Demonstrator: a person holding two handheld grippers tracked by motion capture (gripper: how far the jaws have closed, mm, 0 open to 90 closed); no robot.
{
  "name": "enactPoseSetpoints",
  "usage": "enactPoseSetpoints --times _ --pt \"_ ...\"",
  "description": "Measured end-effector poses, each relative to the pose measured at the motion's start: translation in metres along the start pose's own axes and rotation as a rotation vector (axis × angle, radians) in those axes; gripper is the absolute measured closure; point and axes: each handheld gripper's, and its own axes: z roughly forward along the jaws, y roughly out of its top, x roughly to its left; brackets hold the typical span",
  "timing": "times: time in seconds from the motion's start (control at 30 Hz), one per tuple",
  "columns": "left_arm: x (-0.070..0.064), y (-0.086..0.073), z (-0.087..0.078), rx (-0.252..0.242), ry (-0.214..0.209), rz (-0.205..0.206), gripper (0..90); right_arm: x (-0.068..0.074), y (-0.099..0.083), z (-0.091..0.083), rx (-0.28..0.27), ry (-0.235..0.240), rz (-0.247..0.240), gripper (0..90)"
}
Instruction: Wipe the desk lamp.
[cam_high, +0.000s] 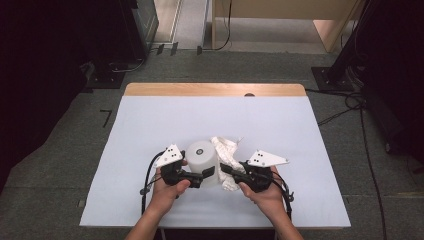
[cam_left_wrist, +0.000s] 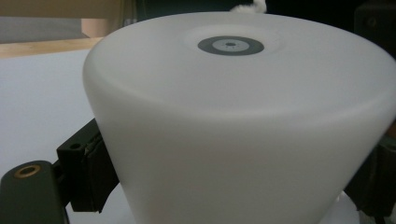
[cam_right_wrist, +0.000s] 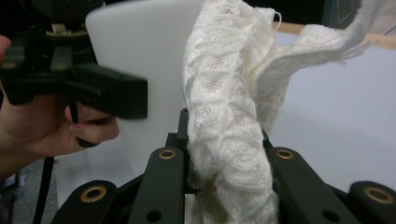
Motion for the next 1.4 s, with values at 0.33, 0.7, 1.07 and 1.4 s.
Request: enactPoseSetpoints --times 0.33,0.7,1.07,1.4 --pt "0.006 0.003 -0.009 -0.066 0.152 -0.047 8.4 0.006 -0.012 0.018 0.042 0.036 0.065 75.0" --pt "0.004 -0.001 -0.004 -0.039 0.132 -0.057 8.4 0.009 -0.016 0.023 0.058 -0.019 0.080 75.5" --pt "-0.007 -0.006 0.012 0.067 0.012 0.020 8.4 -0.001 -0.004 0.003 -0.034 -0.056 0.080 76.1" --pt "-0.008 -0.010 0.017 0.125 -0.021 0.044 8.3 -0.001 0.005 -0.010 -0.089 -0.028 0.039 76.6"
